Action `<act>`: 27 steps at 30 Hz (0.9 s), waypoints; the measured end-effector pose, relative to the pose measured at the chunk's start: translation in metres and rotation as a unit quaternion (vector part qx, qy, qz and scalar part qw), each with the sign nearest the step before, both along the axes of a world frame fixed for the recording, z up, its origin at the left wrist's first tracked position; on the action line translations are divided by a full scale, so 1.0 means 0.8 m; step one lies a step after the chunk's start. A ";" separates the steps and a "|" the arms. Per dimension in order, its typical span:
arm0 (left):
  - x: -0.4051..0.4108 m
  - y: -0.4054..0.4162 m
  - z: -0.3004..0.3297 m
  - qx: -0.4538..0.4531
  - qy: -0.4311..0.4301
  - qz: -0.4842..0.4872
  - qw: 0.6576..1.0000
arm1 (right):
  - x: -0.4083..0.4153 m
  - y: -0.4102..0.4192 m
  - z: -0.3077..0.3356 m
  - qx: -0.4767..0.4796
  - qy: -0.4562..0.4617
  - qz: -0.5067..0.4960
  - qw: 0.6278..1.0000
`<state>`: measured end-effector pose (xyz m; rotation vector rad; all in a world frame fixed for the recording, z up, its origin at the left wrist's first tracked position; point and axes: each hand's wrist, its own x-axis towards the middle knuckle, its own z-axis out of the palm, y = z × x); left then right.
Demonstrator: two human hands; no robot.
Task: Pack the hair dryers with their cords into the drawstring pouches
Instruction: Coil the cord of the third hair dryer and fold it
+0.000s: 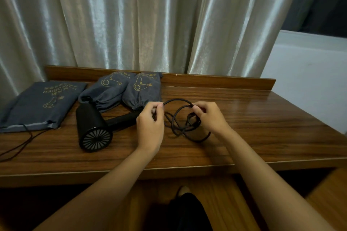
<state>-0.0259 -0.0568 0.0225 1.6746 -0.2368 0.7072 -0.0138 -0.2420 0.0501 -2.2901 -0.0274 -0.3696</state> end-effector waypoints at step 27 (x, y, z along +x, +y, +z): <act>0.002 -0.018 0.004 0.501 -0.086 0.100 0.855 | -0.024 0.011 -0.002 0.247 -0.004 0.033 0.968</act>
